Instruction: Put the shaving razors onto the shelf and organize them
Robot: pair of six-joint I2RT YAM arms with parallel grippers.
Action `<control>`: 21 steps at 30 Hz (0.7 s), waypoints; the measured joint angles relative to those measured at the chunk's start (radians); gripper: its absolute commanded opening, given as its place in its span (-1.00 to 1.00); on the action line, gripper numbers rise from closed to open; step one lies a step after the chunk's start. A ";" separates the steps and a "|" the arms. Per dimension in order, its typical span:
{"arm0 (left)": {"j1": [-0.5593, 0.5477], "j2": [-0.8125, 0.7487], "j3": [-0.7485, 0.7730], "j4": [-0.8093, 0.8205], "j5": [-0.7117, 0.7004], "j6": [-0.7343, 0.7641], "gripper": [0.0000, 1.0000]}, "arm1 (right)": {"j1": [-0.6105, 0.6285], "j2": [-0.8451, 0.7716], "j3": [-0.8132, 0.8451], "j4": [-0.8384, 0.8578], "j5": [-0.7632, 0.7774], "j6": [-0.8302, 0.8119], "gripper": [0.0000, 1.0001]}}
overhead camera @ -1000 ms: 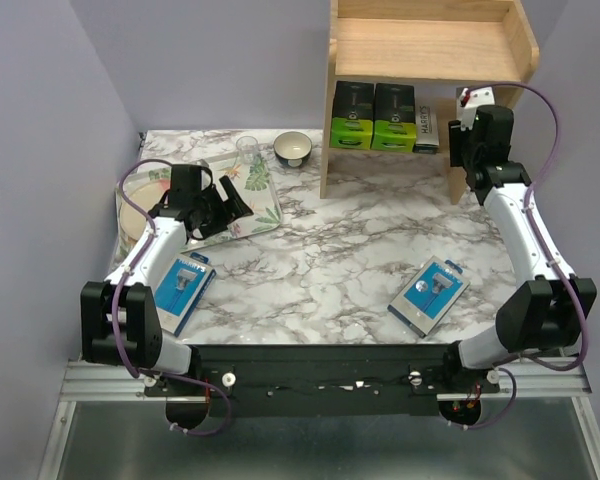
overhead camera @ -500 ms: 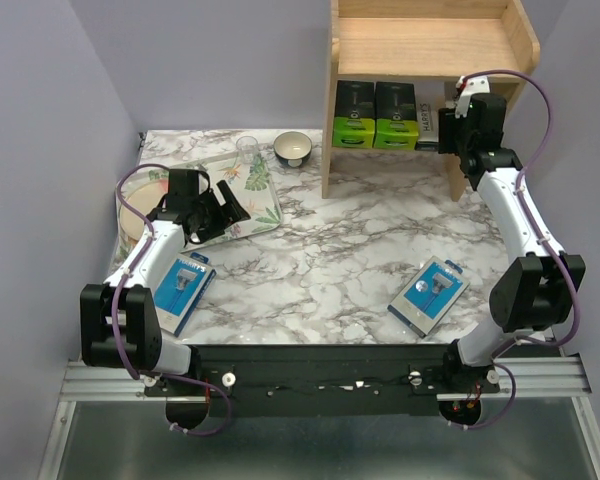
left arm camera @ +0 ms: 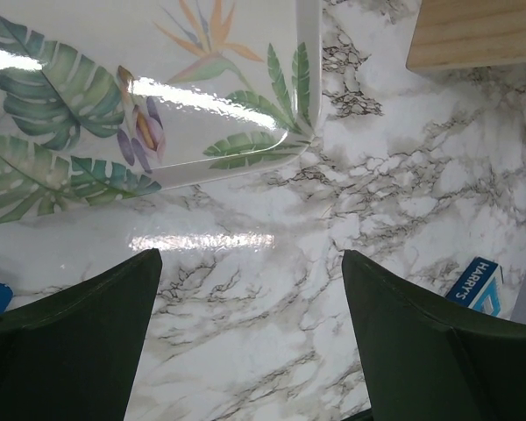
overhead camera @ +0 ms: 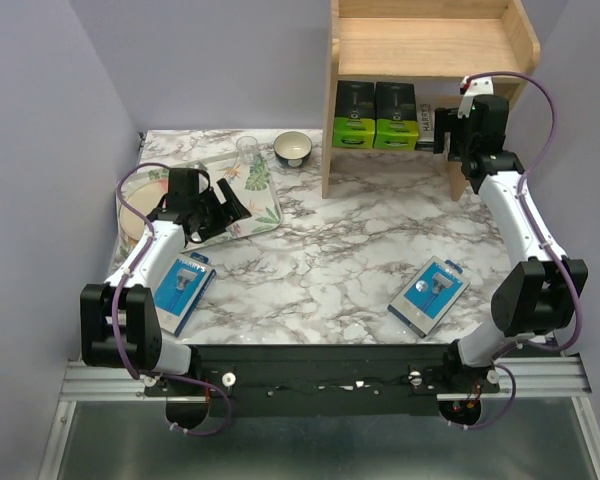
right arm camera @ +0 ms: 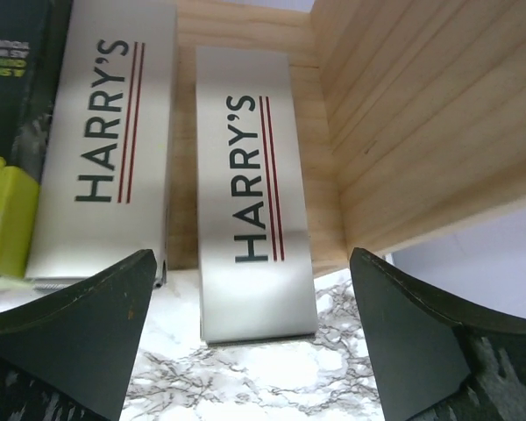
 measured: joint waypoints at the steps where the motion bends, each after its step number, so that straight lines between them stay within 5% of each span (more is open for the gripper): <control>1: 0.000 0.000 -0.001 0.000 0.002 -0.002 0.86 | 0.000 -0.012 -0.006 -0.002 -0.001 0.005 0.98; 11: 0.000 0.000 -0.006 0.011 0.022 -0.011 0.85 | -0.033 -0.325 -0.192 -0.017 -0.109 0.021 0.81; 21: 0.000 0.040 -0.005 0.055 0.097 0.071 0.85 | -0.316 -0.308 -0.317 0.006 -0.601 -0.048 0.55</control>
